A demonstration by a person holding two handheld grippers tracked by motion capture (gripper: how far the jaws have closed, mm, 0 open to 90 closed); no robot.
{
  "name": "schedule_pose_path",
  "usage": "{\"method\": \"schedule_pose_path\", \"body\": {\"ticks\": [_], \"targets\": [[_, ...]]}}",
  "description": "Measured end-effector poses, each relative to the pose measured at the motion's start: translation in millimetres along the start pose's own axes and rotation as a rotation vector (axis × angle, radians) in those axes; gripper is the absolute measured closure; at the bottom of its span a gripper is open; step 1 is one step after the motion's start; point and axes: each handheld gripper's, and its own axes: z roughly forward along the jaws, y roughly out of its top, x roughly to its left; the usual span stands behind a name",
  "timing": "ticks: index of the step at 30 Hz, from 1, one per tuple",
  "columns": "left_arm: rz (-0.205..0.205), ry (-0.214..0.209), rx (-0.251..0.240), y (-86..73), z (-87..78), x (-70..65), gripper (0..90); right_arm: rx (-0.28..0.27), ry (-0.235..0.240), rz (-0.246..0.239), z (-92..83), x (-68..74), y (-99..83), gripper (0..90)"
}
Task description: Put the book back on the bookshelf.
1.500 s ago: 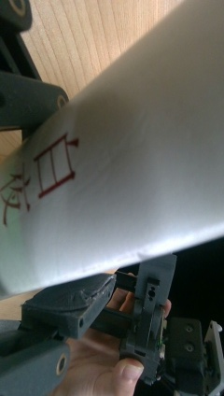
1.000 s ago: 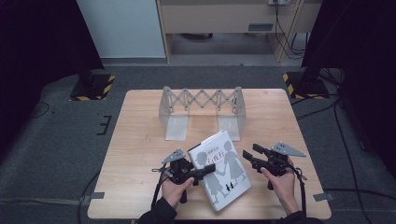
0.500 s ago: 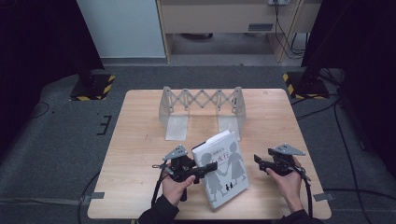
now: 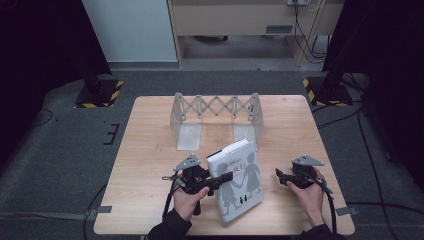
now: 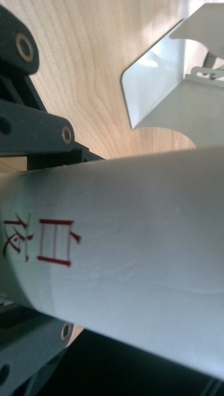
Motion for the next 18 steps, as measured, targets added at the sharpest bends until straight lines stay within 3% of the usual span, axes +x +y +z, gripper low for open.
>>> {"method": "schedule_pose_path", "body": {"ticks": [10,18], "targets": [[0.045,0.065,-0.016,15.1,-17.4,-3.8,52.6,0.056,-0.023,-0.023,4.0,-0.5,-3.0,21.7],[0.046,0.097,-0.048,24.7,-30.6,-1.4,52.5,0.040,-0.015,0.016,7.9,0.0,-5.5,14.2]]}}
